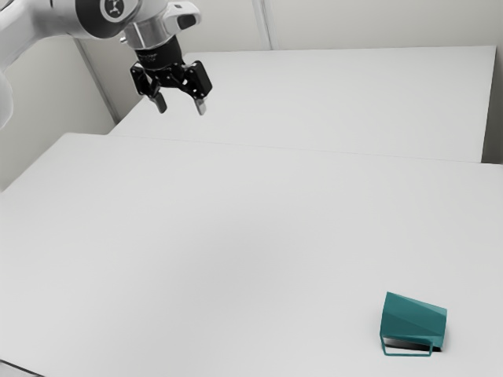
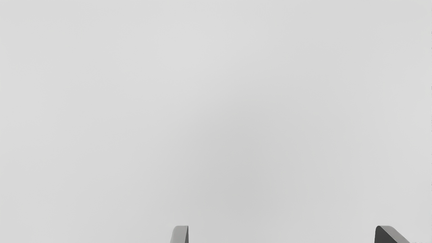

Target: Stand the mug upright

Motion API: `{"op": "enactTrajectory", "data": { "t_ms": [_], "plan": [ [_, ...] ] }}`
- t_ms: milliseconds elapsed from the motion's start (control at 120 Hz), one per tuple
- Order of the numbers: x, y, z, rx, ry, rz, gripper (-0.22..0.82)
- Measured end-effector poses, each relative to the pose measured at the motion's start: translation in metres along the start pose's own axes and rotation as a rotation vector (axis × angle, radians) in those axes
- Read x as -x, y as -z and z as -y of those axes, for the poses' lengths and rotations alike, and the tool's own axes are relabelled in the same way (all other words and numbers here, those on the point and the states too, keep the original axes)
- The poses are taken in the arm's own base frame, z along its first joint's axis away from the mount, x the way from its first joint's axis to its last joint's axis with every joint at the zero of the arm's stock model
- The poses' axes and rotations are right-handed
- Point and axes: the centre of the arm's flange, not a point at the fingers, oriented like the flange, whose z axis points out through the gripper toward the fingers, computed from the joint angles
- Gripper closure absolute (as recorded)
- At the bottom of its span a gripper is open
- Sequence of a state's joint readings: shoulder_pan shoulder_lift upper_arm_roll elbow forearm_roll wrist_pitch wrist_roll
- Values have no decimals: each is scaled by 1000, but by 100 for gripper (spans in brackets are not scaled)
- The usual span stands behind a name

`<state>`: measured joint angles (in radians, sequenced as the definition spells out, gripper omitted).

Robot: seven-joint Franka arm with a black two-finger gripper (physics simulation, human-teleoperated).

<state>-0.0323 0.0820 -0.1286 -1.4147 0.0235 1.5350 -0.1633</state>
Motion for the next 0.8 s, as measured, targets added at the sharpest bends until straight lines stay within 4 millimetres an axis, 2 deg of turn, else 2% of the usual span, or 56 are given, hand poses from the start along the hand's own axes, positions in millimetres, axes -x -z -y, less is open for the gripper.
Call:
{"op": "enactTrajectory", "data": {
  "t_ms": [292, 433, 567, 683, 800],
  "plan": [
    [-1, -3, 9, 42, 24, 14, 0],
    [11, -12, 7, 173, 64, 64, 0],
    [31, -37, 3, 310, 113, 152, 0],
    [46, -75, -1, 416, 155, 211, 0],
    [65, -111, -31, 495, 138, 224, 0]
  ]
}}
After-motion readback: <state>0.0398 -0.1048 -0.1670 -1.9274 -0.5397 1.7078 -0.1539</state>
